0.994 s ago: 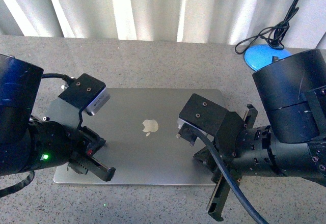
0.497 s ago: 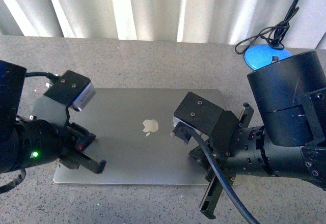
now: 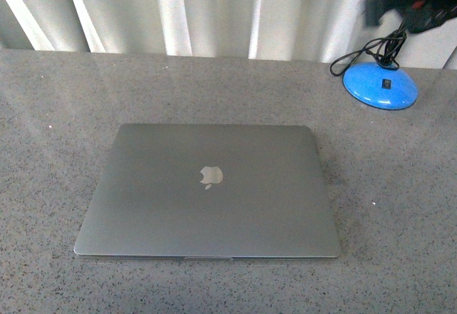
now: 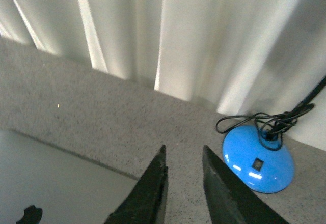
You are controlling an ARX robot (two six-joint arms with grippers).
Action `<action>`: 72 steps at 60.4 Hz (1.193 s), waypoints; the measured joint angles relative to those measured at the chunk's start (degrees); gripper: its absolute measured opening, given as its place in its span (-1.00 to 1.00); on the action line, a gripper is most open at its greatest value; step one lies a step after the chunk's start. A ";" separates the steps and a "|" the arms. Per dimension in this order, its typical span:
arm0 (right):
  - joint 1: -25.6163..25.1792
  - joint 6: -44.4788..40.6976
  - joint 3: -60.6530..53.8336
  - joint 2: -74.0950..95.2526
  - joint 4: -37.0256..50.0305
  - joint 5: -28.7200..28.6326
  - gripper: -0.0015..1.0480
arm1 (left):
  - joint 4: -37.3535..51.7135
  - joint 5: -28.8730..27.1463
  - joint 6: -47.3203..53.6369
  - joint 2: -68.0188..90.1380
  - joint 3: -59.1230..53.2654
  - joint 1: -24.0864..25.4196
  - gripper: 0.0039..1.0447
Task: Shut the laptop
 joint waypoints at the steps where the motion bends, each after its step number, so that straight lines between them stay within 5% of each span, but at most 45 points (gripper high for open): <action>1: -0.57 0.57 -0.50 -1.53 -0.15 -0.02 -0.54 | -1.25 -0.50 -0.46 -2.58 -0.90 1.11 -0.94; 6: -2.86 2.93 -3.45 -8.22 -1.44 -1.40 -0.24 | -6.69 -1.44 -2.40 -12.94 -4.66 4.96 -0.91; 25: -5.77 6.56 -8.83 -17.90 -7.52 -3.19 0.85 | -11.21 -1.29 -4.13 -23.63 -7.91 7.34 0.24; 29: -5.75 6.60 -8.87 -17.94 -7.52 -3.32 0.80 | -11.54 0.37 -3.69 -23.89 -7.93 7.89 0.55; 33: -4.85 6.51 -14.05 -17.31 7.17 8.17 0.56 | -16.90 27.71 6.91 -27.50 -9.46 11.19 0.22; 37: -5.92 6.45 -20.26 -19.30 17.51 11.91 0.22 | -17.97 42.03 13.86 -31.30 -13.03 8.79 -0.12; 51: -8.63 6.47 -28.46 -27.98 18.03 9.60 -0.62 | -20.87 36.87 17.77 -40.11 -18.62 2.43 -0.94; 58: -9.31 6.47 -30.84 -31.56 16.96 8.52 -0.99 | -22.58 34.99 18.32 -43.41 -20.39 0.33 -0.94; 72: -14.19 6.49 -35.41 -40.79 12.13 4.42 -0.98 | -27.36 30.40 18.51 -51.12 -23.10 -4.09 -0.94</action>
